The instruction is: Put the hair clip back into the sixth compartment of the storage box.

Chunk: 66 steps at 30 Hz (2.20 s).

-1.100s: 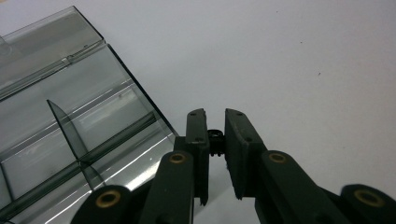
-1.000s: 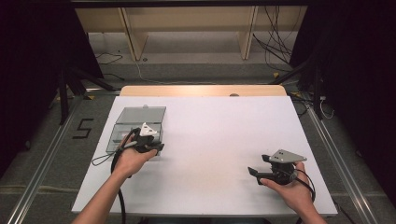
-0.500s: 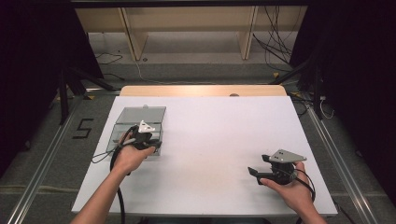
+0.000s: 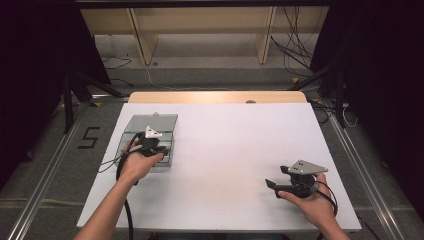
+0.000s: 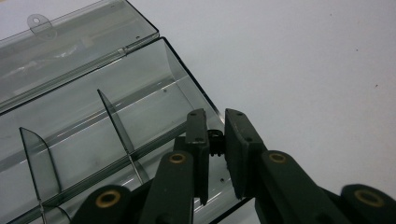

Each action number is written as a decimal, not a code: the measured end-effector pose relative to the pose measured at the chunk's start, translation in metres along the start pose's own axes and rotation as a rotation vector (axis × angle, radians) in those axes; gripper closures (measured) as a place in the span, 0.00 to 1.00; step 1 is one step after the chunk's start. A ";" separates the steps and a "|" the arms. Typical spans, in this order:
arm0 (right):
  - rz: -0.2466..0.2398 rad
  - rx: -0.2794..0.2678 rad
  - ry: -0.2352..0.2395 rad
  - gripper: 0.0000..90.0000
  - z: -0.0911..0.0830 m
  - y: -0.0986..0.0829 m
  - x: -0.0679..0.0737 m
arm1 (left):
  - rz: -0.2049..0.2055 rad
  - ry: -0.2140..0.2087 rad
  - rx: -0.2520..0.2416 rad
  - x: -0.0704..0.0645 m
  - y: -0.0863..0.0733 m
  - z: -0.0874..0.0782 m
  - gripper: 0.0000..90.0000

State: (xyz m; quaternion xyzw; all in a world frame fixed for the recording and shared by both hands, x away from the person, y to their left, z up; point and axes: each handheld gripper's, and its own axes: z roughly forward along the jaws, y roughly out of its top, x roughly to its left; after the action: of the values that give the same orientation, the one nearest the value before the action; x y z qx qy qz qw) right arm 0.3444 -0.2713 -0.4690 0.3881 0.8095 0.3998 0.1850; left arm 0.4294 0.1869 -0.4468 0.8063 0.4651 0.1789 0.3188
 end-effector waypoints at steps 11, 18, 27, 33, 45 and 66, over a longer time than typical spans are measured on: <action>0.001 0.001 0.001 0.28 0.000 0.000 0.000 | 0.010 0.032 0.036 0.004 -0.001 0.008 0.88; -0.001 0.003 0.001 0.28 0.000 0.000 0.000 | -0.010 0.022 0.053 0.008 -0.005 0.013 0.88; -0.003 0.003 0.002 0.28 0.000 0.000 0.000 | -0.018 0.015 0.076 0.011 -0.010 0.019 0.88; -0.003 0.004 0.001 0.28 0.000 0.000 0.000 | -0.017 0.011 0.091 0.011 -0.011 0.022 0.88; -0.003 0.003 0.001 0.28 0.000 0.000 0.000 | -0.011 0.008 0.095 0.011 -0.014 0.025 0.87; -0.004 0.001 0.001 0.28 0.000 0.000 0.000 | -0.011 0.022 0.070 0.011 -0.013 0.022 0.83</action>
State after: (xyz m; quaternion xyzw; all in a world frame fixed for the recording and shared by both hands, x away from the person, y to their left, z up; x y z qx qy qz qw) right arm 0.3443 -0.2715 -0.4685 0.3863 0.8107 0.3990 0.1851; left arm 0.4398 0.1929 -0.4718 0.8124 0.4789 0.1694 0.2862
